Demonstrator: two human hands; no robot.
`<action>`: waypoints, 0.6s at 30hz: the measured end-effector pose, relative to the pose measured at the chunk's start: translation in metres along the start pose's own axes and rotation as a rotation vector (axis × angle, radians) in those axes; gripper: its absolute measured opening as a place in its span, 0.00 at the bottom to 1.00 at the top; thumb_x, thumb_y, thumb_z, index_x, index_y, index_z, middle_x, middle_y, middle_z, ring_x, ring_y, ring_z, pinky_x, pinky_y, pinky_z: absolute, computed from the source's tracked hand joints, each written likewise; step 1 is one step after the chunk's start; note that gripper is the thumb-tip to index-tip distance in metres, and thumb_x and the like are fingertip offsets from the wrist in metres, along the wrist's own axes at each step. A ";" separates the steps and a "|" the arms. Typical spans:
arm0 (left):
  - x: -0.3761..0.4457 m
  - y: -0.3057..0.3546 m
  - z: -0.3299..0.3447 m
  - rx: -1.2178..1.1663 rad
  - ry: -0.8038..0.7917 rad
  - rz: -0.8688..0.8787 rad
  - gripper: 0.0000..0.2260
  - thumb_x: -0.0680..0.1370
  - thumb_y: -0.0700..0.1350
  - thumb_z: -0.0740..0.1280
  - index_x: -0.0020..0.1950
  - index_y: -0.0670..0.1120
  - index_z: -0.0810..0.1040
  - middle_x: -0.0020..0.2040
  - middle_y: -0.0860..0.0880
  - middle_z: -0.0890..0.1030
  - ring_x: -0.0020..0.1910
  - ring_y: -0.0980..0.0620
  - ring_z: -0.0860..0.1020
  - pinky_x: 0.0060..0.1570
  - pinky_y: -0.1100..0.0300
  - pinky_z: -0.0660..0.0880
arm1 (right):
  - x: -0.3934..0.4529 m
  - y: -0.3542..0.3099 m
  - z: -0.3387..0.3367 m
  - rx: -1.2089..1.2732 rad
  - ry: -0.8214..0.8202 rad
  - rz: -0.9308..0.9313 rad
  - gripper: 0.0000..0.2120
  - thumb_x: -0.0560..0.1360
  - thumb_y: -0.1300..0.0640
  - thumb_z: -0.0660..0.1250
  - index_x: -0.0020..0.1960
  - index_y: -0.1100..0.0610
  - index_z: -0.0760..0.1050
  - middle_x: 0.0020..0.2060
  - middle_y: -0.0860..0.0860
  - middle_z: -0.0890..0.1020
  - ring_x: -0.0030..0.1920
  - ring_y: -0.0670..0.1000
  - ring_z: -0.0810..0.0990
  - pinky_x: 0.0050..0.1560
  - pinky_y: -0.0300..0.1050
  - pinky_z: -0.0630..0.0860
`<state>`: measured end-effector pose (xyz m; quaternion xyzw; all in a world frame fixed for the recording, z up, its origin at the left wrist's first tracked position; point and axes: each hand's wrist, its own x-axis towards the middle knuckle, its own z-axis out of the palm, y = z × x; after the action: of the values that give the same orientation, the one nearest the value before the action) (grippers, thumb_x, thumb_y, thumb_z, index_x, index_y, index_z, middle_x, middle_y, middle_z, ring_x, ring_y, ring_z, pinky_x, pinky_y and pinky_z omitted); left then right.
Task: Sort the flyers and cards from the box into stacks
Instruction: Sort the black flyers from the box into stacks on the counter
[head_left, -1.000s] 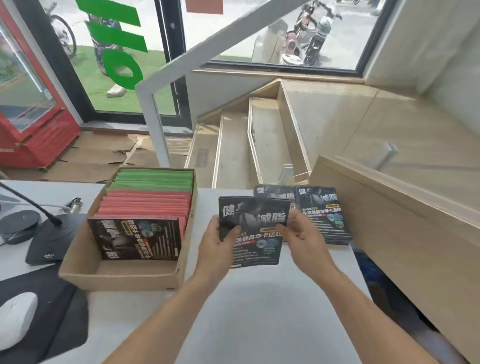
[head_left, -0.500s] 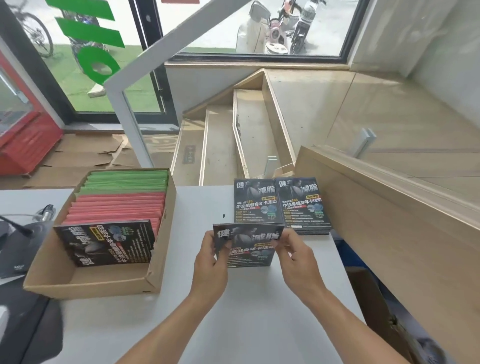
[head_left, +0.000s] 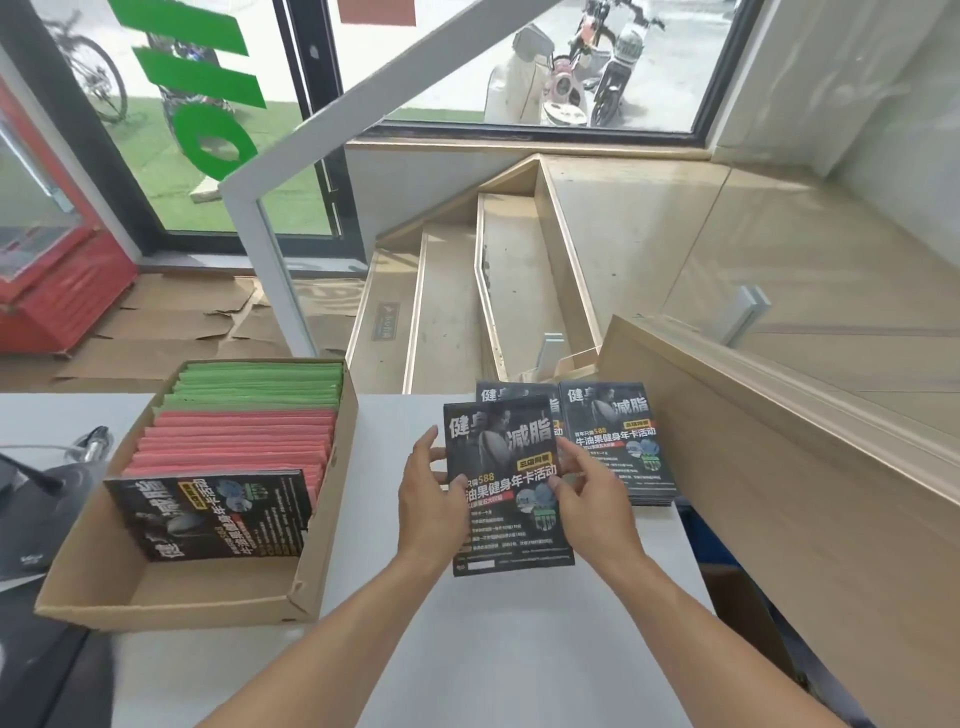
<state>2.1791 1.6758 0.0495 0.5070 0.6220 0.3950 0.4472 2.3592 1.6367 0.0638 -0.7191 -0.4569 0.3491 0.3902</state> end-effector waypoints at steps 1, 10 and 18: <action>0.009 0.004 0.003 0.006 -0.019 -0.013 0.30 0.80 0.37 0.68 0.78 0.53 0.62 0.63 0.52 0.77 0.49 0.58 0.79 0.34 0.71 0.76 | 0.011 -0.004 -0.001 -0.028 -0.004 0.014 0.22 0.82 0.63 0.65 0.72 0.46 0.72 0.49 0.44 0.82 0.47 0.45 0.83 0.39 0.41 0.83; 0.079 0.020 0.030 0.067 -0.173 -0.070 0.34 0.75 0.38 0.74 0.77 0.55 0.64 0.64 0.53 0.77 0.46 0.61 0.78 0.43 0.57 0.82 | 0.095 -0.020 0.002 -0.357 -0.048 0.029 0.16 0.80 0.66 0.62 0.62 0.50 0.78 0.44 0.44 0.82 0.44 0.46 0.81 0.46 0.50 0.82; 0.097 -0.009 0.039 0.302 -0.357 -0.071 0.50 0.69 0.45 0.77 0.81 0.62 0.50 0.78 0.54 0.66 0.72 0.49 0.72 0.63 0.57 0.75 | 0.120 -0.005 0.013 -0.807 -0.029 -0.017 0.27 0.79 0.64 0.65 0.76 0.50 0.67 0.65 0.51 0.75 0.61 0.55 0.78 0.57 0.52 0.78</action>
<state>2.2059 1.7717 0.0144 0.6078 0.6025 0.1858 0.4827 2.3869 1.7531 0.0443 -0.8058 -0.5686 0.1486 0.0726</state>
